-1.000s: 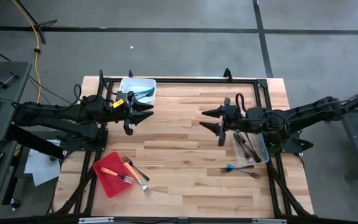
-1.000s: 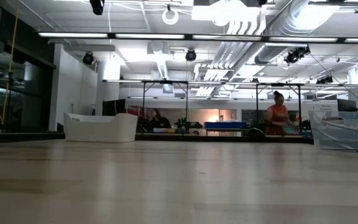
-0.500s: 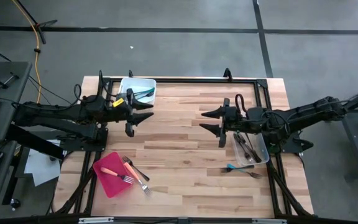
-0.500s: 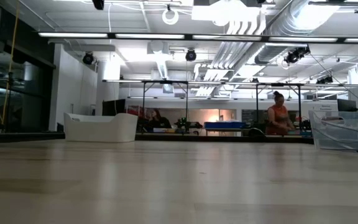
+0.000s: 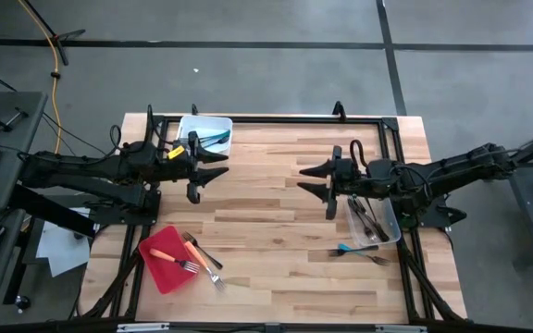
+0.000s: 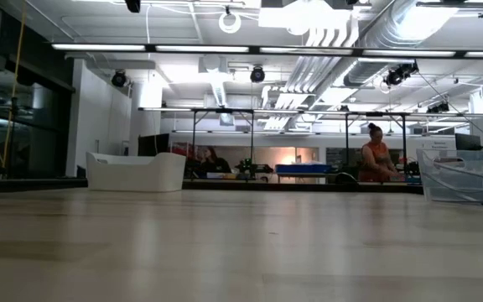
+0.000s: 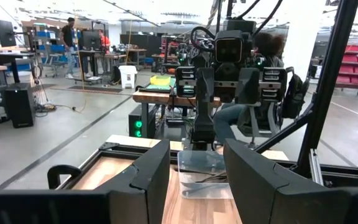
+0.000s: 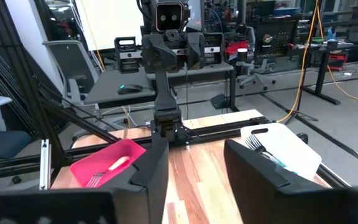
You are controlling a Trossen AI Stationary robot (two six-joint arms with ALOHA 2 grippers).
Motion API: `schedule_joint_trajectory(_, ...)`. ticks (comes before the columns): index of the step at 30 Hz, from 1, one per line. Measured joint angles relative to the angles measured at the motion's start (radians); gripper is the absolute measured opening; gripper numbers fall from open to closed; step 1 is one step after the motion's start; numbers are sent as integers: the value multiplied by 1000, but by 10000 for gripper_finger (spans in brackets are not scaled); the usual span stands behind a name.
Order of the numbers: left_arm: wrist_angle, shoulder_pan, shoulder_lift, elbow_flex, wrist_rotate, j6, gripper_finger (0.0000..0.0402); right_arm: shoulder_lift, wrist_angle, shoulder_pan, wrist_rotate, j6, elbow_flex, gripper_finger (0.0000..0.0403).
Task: Sort silverware by color (type)
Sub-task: Put the black fork into the transparent bin
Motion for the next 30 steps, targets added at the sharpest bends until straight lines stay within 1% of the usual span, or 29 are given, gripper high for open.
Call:
schedule_joint_trajectory(5,0,0,0,0,0,0,140,0,0,0,-13,-30,0,96)
schedule_joint_trajectory(11,0,0,0,0,0,0,140,0,0,0,-24,-59,0,20)
schedule_joint_trajectory(13,0,0,0,0,0,0,140,0,0,0,-24,-59,0,5)
schedule_joint_trajectory(16,0,0,0,0,0,0,140,0,0,0,-24,-45,0,10)
schedule_joint_trajectory(18,0,0,0,0,0,-1,140,0,0,0,-24,-32,0,5)
schedule_joint_trajectory(30,0,0,0,0,0,-1,140,0,0,0,-30,-44,0,0)
